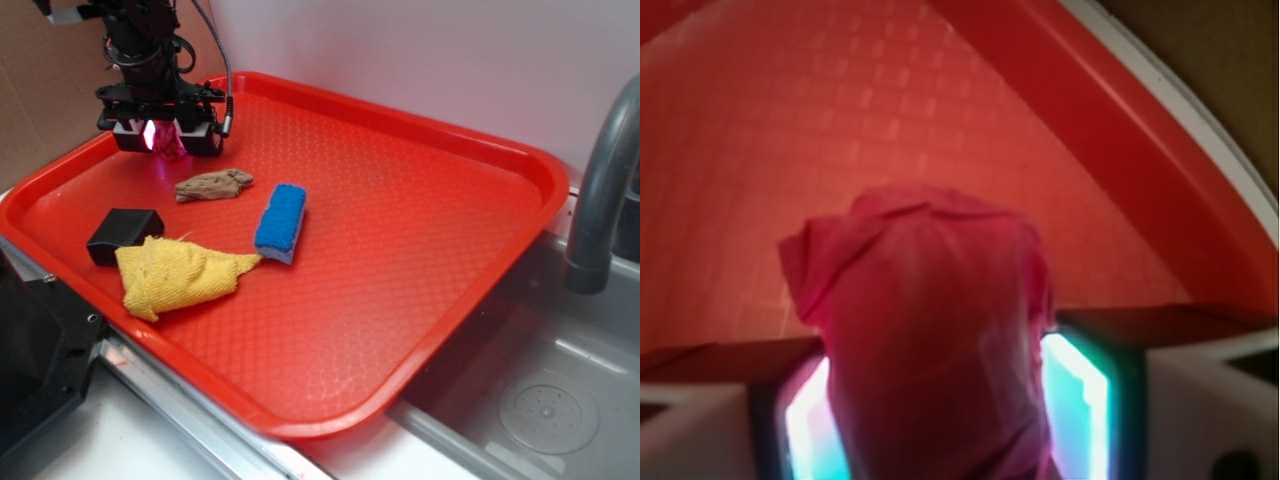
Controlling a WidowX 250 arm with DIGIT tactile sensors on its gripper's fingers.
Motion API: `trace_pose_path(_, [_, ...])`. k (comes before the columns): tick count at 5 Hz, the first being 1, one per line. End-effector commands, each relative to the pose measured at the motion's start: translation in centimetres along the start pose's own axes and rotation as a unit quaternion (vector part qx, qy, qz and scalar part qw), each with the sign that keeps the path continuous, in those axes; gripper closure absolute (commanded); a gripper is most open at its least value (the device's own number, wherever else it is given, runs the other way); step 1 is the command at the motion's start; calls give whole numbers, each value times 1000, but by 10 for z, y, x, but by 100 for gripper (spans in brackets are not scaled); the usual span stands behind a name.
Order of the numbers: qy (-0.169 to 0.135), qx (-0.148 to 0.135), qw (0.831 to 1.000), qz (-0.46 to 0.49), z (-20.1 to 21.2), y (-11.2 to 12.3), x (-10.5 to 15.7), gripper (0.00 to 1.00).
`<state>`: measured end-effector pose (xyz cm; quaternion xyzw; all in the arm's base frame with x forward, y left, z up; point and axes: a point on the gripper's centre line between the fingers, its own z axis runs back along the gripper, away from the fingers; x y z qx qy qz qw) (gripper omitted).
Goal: Grab the red paper.
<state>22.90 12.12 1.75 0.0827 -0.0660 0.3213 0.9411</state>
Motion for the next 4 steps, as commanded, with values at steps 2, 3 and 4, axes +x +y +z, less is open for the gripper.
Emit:
trace_pose_path(2, [3, -101, 973, -206, 169, -37, -43, 100])
trace_pose_path(3, [-10, -121, 964, -238, 220, -40, -40, 100])
trace_pose_path(4, [-13, -126, 959, -255, 269, -36, -30, 100])
